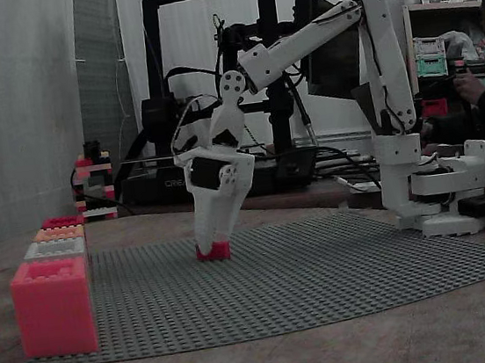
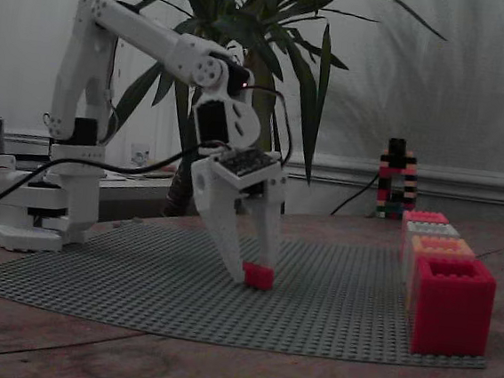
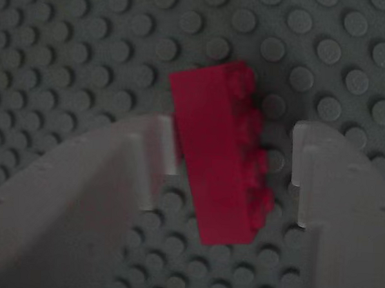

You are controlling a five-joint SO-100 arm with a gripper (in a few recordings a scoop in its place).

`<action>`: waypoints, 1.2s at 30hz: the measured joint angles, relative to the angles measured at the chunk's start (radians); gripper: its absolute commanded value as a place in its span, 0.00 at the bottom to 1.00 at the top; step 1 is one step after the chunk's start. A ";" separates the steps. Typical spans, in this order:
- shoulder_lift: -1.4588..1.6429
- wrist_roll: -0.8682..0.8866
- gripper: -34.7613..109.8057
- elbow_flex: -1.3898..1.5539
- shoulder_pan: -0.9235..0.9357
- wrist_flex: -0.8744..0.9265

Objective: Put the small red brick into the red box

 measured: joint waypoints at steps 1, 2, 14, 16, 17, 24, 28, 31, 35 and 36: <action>0.000 0.002 0.25 0.000 0.000 -0.006; 0.000 0.011 0.24 0.000 0.000 -0.011; -0.005 0.351 0.24 -0.163 -0.011 -0.058; -0.009 0.456 0.24 -0.258 -0.006 -0.054; -0.021 0.503 0.24 -0.314 0.002 -0.049; -0.198 0.753 0.24 -0.658 0.080 -0.044; -0.341 0.850 0.24 -0.795 0.126 -0.089; -0.426 0.885 0.24 -0.876 0.140 -0.124; -0.503 0.908 0.24 -0.954 0.143 -0.172; -0.522 0.908 0.24 -0.969 0.143 -0.189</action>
